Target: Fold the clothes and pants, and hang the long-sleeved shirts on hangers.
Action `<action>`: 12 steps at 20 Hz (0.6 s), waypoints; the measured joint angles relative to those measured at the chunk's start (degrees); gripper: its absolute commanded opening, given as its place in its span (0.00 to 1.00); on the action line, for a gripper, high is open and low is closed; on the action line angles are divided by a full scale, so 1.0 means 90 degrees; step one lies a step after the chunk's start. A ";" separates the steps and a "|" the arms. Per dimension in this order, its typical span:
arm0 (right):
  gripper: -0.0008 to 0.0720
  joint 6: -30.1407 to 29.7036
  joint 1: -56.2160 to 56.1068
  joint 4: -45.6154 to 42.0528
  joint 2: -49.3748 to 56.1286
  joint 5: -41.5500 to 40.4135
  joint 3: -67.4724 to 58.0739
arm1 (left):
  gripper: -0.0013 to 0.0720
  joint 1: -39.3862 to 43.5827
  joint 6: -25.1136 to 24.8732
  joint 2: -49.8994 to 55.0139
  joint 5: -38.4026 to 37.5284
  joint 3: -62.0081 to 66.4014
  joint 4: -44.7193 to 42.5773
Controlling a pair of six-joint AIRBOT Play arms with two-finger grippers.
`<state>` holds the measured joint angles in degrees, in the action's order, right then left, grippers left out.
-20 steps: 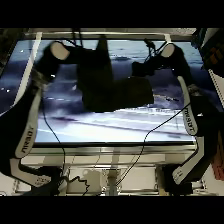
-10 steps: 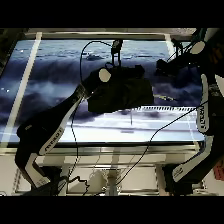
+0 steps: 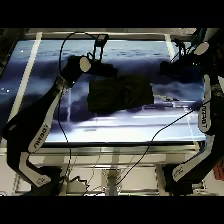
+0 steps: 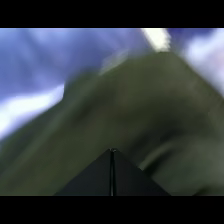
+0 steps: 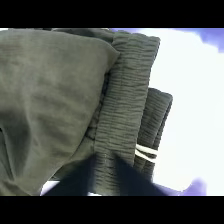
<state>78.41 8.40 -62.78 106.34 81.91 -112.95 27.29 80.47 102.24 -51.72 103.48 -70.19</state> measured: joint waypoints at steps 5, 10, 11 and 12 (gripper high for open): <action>0.97 0.0282 -0.0131 0.0058 0.0012 -0.0209 0.0046 | 0.04 0.0372 0.0010 0.0714 -0.0665 0.0000 -0.0073; 0.97 0.0362 -0.0595 -0.0124 0.0012 -0.0350 0.0357 | 0.03 0.1494 0.0109 0.1008 -0.0877 0.0000 0.0114; 0.97 0.0362 -0.0699 -0.0245 0.0012 -0.0357 0.0442 | 0.04 0.1719 0.0209 0.1030 -0.0860 -0.0002 0.0136; 0.97 0.0364 -0.0789 -0.0355 0.0012 -0.0364 0.0522 | 0.04 0.1882 0.0260 0.1042 -0.0818 0.0000 0.0143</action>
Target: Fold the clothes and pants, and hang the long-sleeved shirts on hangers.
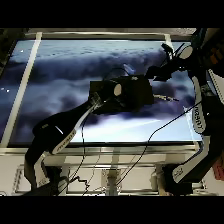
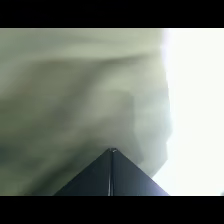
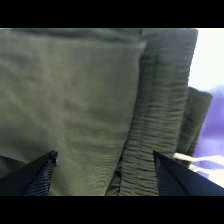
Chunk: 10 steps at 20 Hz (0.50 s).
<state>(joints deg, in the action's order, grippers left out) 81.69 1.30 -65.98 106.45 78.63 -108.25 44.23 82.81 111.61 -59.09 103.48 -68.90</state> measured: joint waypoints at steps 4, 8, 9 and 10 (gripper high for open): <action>0.97 -0.0002 -0.0255 -0.0442 0.0000 0.0002 0.0255 | 0.04 0.0192 0.0141 -0.0080 0.0005 -0.0002 -0.0002; 0.97 -0.0012 -0.0330 -0.0959 0.0073 0.0032 0.0359 | 0.04 -0.0245 0.0189 -0.0364 -0.0211 0.0000 -0.0007; 0.97 -0.0010 -0.0340 -0.1054 0.0121 0.0039 0.0367 | 0.04 -0.0415 0.0206 -0.0435 -0.0245 0.0000 -0.0012; 0.97 -0.0007 -0.0340 -0.1100 0.0175 0.0039 0.0376 | 0.04 -0.0571 0.0209 -0.0495 -0.0270 0.0000 -0.0012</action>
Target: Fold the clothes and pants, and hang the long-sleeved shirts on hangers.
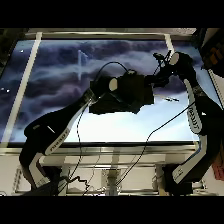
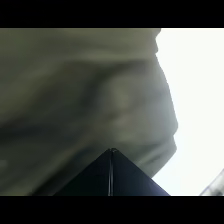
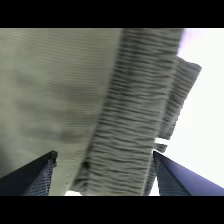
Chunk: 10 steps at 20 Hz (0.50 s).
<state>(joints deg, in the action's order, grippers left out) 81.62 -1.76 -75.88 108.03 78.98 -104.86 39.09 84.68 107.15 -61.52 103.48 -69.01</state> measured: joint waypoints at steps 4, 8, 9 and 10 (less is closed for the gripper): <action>0.95 0.0010 0.0138 -0.0085 0.0185 -0.0095 0.0010 | 0.04 -0.0595 0.0100 -0.0143 -0.0223 0.0000 0.0002; 0.52 -0.0248 0.0755 0.0214 0.0289 -0.0066 0.0007 | 0.04 -0.0928 0.0153 -0.0187 -0.0418 0.0000 0.0010; 0.45 -0.0430 0.0986 0.0503 0.0308 0.0039 0.0007 | 0.04 -0.0964 0.0165 -0.0189 -0.0440 0.0000 0.0010; 0.44 -0.0597 0.1212 0.0850 0.0345 0.0219 0.0010 | 0.04 -0.0986 0.0165 -0.0197 -0.0457 0.0000 0.0012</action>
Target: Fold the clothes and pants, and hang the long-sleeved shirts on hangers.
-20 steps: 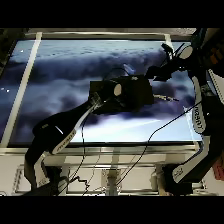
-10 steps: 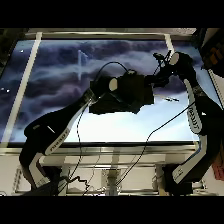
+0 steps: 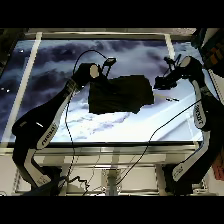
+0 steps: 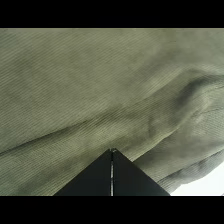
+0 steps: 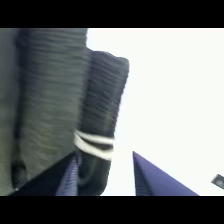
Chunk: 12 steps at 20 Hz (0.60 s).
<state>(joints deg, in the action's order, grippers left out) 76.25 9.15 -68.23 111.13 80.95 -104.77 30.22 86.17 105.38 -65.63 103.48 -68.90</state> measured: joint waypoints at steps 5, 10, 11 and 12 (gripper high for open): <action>0.90 -0.0427 0.0799 0.2042 0.0299 0.0826 0.0010 | 0.04 -0.0049 0.0000 -0.0002 -0.0039 0.0000 0.0053; 0.98 -0.0257 0.0580 0.2684 0.0381 0.0257 0.0010 | 0.04 -0.0056 0.0000 -0.0002 -0.0044 0.0000 0.0146; 0.98 -0.0257 0.0435 0.2691 0.0384 0.0146 0.0005 | 0.04 -0.0061 0.0000 -0.0002 -0.0044 -0.0002 0.0146; 0.98 -0.0257 0.0265 0.2618 0.0384 -0.0029 0.0000 | 0.04 -0.0061 0.0000 -0.0002 -0.0044 0.0000 0.0160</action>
<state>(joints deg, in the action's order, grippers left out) 73.93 11.53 -44.66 114.59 80.68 -104.77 29.67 86.17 105.36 -66.02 103.48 -67.46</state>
